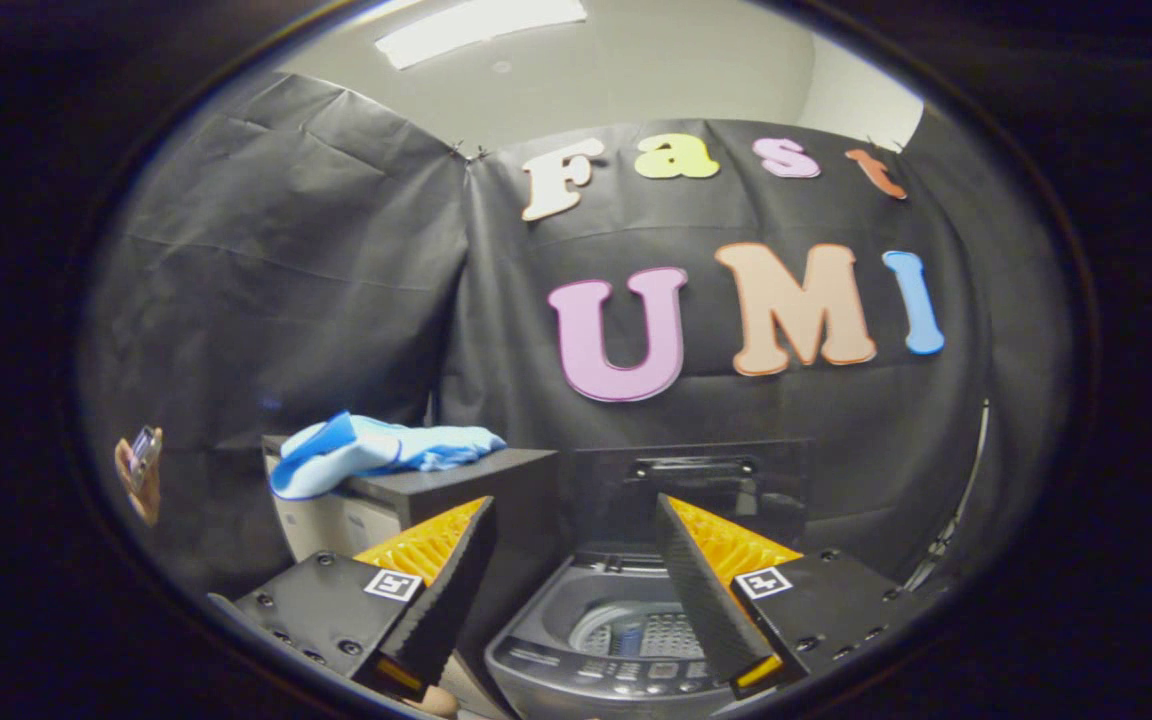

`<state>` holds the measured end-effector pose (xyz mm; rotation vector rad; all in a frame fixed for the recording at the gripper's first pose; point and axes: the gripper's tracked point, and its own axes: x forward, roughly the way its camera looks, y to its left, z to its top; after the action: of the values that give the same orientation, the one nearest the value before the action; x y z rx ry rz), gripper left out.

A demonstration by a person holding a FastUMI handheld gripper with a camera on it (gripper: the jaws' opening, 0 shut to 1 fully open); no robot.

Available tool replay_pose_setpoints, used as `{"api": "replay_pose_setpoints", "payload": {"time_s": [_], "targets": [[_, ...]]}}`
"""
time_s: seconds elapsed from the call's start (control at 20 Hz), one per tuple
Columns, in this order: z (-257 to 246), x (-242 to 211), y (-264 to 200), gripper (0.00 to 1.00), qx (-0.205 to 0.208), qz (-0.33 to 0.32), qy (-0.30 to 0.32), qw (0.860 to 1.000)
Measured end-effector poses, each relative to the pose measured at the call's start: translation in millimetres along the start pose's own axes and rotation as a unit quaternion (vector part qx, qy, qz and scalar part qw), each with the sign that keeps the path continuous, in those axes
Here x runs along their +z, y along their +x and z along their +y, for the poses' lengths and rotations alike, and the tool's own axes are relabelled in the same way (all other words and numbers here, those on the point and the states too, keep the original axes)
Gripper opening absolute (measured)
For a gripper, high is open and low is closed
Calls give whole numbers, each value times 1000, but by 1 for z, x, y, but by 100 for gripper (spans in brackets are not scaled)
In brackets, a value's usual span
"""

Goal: Put the clothes into the washing machine and then close the washing machine lid.

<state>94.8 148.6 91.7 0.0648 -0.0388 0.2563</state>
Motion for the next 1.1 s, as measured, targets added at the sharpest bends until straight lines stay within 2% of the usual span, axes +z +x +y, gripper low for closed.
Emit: {"api": "replay_pose_setpoints", "payload": {"time_s": [0.25, 0.5, 0.6, 0.7, 0.9, 1.1], "targets": [[61, 11, 50, 98, 43, 5, -11, 999], [129, 28, 103, 98, 70, 17, 31, 997], [153, 36, 122, 98, 84, 19, 26, 996], [166, 28, 137, 98, 69, 57, 17, 996], [201, 13, 162, 98, 86, 108, 16, 990], [210, -17, 179, 98, 83, 171, -4, 982]]}}
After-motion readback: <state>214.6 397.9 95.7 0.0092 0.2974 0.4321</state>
